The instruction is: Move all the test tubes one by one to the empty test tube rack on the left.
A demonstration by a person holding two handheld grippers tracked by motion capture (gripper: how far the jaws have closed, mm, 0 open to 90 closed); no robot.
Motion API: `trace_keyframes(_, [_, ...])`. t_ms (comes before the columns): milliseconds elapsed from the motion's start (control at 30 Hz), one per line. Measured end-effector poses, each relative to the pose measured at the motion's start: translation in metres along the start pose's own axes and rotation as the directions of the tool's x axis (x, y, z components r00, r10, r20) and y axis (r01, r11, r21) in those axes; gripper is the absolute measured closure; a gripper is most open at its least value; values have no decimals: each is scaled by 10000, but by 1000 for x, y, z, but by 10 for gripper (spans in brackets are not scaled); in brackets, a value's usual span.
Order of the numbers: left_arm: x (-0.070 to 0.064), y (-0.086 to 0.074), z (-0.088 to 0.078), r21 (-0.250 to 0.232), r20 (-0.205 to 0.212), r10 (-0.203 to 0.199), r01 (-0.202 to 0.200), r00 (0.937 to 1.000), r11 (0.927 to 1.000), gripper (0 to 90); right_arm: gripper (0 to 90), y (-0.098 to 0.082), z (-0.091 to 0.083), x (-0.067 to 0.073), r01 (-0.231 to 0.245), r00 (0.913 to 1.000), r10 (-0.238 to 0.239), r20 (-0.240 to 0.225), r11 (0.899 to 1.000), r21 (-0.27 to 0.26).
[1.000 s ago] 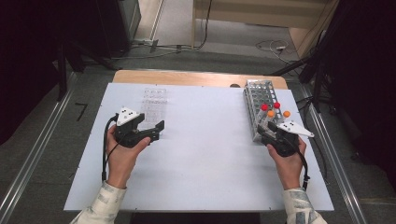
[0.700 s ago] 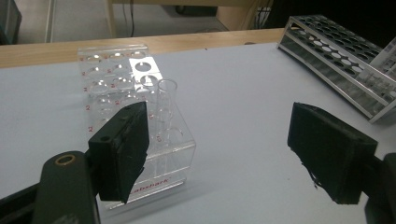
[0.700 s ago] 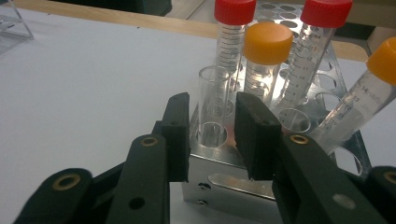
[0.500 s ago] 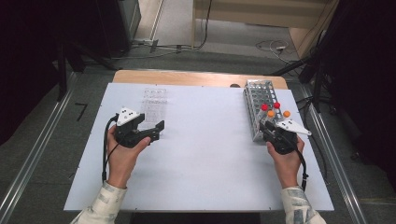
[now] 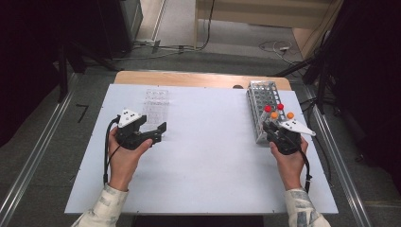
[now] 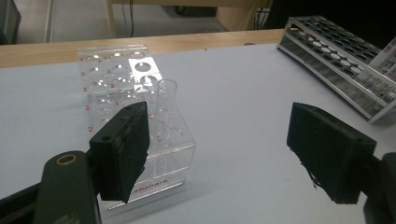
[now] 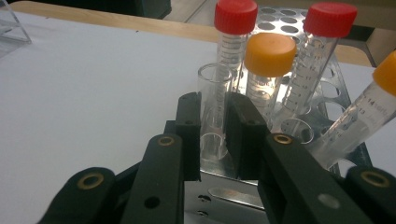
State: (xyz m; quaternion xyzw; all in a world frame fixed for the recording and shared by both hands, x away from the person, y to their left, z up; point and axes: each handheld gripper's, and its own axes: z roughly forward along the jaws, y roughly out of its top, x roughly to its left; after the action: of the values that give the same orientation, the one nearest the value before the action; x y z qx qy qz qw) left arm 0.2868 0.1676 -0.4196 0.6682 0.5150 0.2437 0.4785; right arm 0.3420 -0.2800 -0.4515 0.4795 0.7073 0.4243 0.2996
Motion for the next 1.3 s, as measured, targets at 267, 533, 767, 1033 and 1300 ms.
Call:
trace_keyframes(267, [0, 0, 0, 16, 9, -9, 9, 10000, 10000, 216, 733, 14, -13, 2, 0, 10000, 1, 24, 9992, -406])
trace_keyframes(533, [0, 1, -1, 19, 40, -10, 10, 10000, 10000, 216, 733, 29, -33, 6, -1, 10000, -4, -47, 9945, -1043])
trace_keyframes(767, [-1, 0, -1, -6, 54, -19, 19, 10000, 10000, 216, 733, 37, -42, 19, 188, 9991, -236, -363, 9917, -1270])
trace_keyframes(1033, [-1, 1, -1, 1, 165, -94, 94, 9998, 10000, 216, 733, 35, -35, 35, 376, 9951, -473, -865, 9932, -1103])
trace_keyframes(1300, [-3, 0, -1, -16, 241, -96, 96, 9997, 10000, 217, 733, 31, -25, 54, 642, 9886, -744, -1310, 9947, -807])
